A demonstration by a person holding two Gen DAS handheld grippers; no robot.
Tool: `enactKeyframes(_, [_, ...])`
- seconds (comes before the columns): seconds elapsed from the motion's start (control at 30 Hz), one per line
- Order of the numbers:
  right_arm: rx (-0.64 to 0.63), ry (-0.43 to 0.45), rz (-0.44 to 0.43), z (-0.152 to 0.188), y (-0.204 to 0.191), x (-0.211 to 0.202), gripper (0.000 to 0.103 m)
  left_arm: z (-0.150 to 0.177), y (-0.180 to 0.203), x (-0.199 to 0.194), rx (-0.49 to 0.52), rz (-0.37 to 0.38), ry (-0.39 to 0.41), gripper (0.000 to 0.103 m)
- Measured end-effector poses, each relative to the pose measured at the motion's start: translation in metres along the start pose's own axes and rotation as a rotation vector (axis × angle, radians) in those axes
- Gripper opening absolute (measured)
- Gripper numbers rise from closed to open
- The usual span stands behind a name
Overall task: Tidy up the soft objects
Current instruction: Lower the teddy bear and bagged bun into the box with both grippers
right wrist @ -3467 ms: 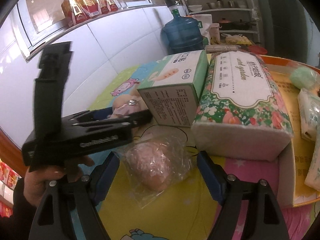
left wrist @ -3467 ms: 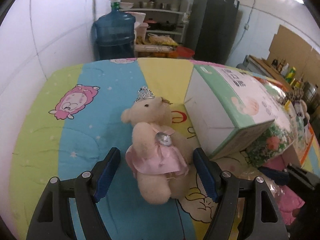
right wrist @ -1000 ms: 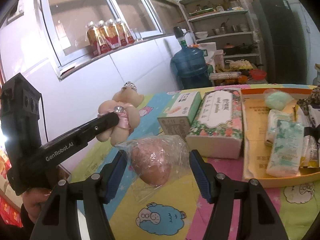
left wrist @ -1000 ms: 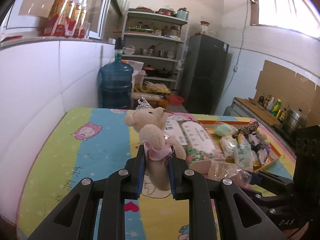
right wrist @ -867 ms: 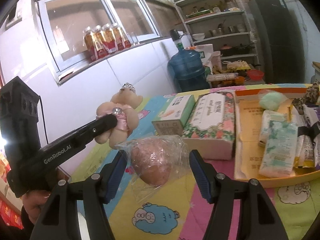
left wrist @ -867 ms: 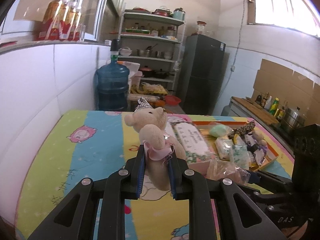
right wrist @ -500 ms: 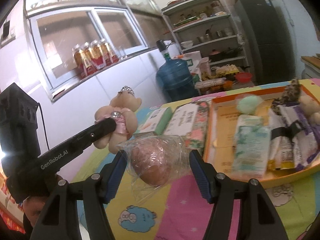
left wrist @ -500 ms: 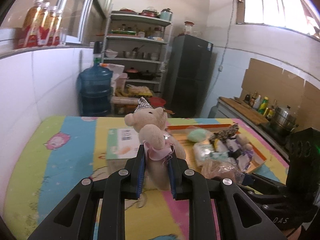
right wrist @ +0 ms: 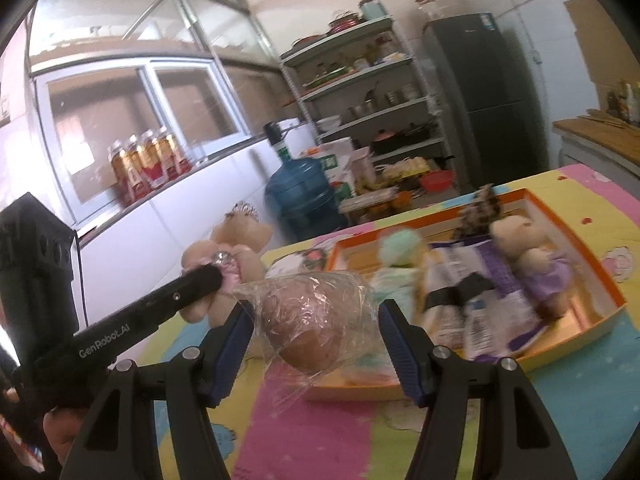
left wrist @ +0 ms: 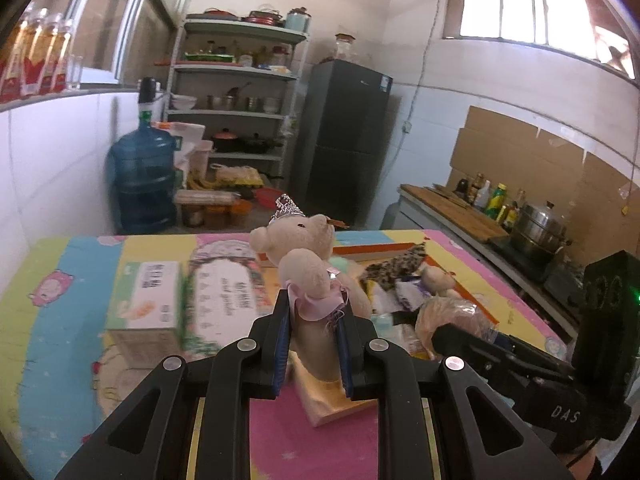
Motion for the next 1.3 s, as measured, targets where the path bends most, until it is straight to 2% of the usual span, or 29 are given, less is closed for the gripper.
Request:
enactKeyframes(0.73, [0.09, 0.089, 0.092, -0.011, 0.089, -0.046, 0.065, 0.001, 0.07, 0.059, 0.046, 0.045, -0.056, 0.021])
enactKeyframes(1.3, [0.097, 0.057, 0.095, -0.018, 0.116, -0.03, 0.065, -0.001, 0.085, 0.104, 0.04, 0.028, -0.09, 0.021])
Point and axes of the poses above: each gripper's, at about its wrist camera, not at the fingertips, and x roughly the way its jaws point, y to its right, z to its underside, the point moved 5 cm from there along x, roughly the way its jaws point, and after that the axes turned 8 degrees about -z, right-handed, at the moved point
